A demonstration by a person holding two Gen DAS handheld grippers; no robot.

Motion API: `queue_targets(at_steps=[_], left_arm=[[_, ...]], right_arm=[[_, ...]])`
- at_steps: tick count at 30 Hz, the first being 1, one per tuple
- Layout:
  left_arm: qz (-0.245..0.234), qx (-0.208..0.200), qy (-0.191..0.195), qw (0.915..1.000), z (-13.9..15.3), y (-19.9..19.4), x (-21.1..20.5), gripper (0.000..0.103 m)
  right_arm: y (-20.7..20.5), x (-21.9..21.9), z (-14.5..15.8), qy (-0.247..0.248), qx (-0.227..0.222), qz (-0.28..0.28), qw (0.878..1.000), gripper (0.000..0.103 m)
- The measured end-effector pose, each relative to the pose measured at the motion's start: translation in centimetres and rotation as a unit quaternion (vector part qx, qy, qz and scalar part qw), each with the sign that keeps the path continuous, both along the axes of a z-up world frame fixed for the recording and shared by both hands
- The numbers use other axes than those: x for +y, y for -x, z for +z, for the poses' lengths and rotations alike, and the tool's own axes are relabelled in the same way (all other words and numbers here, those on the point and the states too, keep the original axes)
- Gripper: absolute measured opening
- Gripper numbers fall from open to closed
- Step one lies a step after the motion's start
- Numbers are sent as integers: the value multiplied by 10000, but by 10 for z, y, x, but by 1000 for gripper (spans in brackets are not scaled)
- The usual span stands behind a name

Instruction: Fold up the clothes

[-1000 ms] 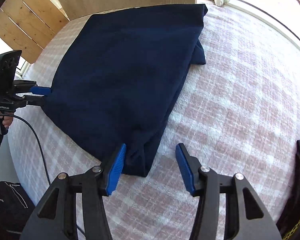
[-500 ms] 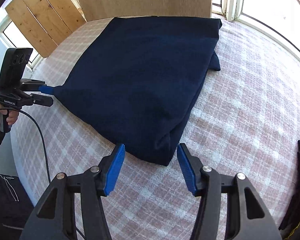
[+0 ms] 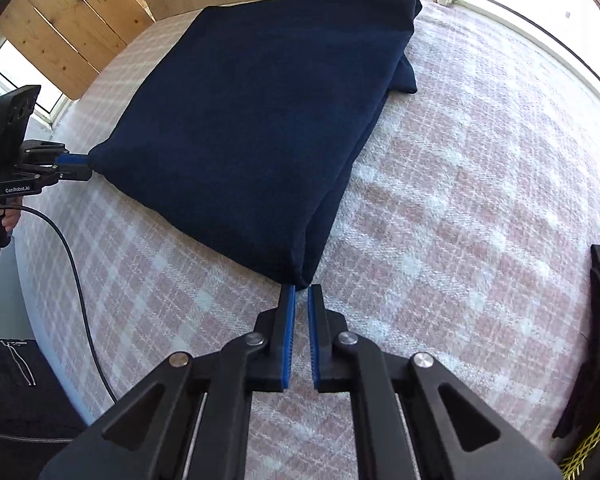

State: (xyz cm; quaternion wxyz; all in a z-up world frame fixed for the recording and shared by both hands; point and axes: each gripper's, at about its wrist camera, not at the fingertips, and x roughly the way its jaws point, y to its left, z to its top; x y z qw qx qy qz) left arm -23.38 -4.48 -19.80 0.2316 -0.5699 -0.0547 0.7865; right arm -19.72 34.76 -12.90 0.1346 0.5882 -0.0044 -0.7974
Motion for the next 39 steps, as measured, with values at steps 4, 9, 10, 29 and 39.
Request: queue_targets(at_steps=[4, 9, 10, 29, 39], left_arm=[[31, 267, -347, 9990, 30, 15, 0, 51], [-95, 509, -314, 9982, 50, 64, 24, 51], [-184, 536, -277, 9980, 51, 73, 33, 51], [-3689, 2035, 2425, 8739, 6, -1, 296, 52], [-3564, 1280, 2386, 8943, -14, 40, 318, 64]], right_arm=[[8, 14, 28, 49, 478, -334, 9983, 60], [71, 42, 42, 510, 950, -974, 9894, 64], [85, 46, 37, 608, 923, -1039, 9884, 64], [189, 78, -3, 1400, 96, -733, 9874, 64], [182, 90, 3, 1546, 147, -586, 9861, 64]])
